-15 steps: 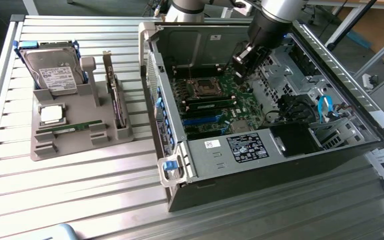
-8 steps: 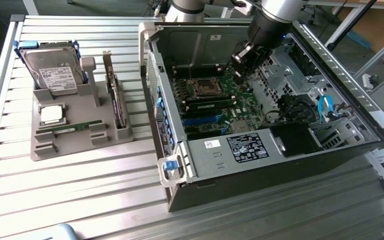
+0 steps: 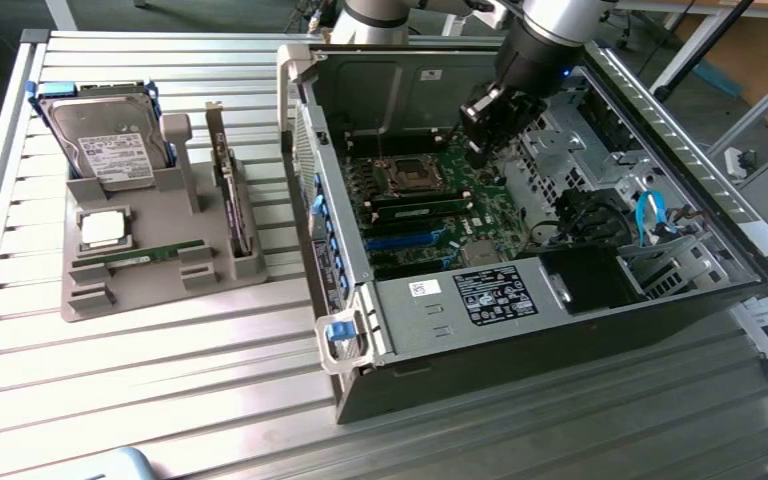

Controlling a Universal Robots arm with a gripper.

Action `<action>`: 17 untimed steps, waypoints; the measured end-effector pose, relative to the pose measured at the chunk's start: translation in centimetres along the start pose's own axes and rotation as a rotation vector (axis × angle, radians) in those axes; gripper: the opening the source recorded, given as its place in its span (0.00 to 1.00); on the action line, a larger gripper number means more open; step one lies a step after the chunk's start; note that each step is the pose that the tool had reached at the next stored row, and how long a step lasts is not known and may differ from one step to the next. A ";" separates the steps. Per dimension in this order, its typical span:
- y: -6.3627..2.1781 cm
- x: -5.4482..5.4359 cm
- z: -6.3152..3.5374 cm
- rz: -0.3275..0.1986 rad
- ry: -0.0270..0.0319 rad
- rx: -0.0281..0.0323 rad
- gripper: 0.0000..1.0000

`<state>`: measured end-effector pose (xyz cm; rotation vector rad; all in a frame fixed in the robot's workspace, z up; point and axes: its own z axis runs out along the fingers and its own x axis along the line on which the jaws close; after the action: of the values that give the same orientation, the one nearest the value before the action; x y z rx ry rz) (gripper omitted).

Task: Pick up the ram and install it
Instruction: 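Press down the ram until it locks into place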

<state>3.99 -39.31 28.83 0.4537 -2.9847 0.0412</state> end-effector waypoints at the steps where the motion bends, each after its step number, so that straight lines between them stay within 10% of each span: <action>1: 0.00 0.0 0.00 0.009 0.0001 -0.0011 0.11; 17: 0.00 0.0 0.00 0.160 0.0014 -0.0202 0.11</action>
<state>3.99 -39.31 28.83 0.2113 -3.0099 0.0261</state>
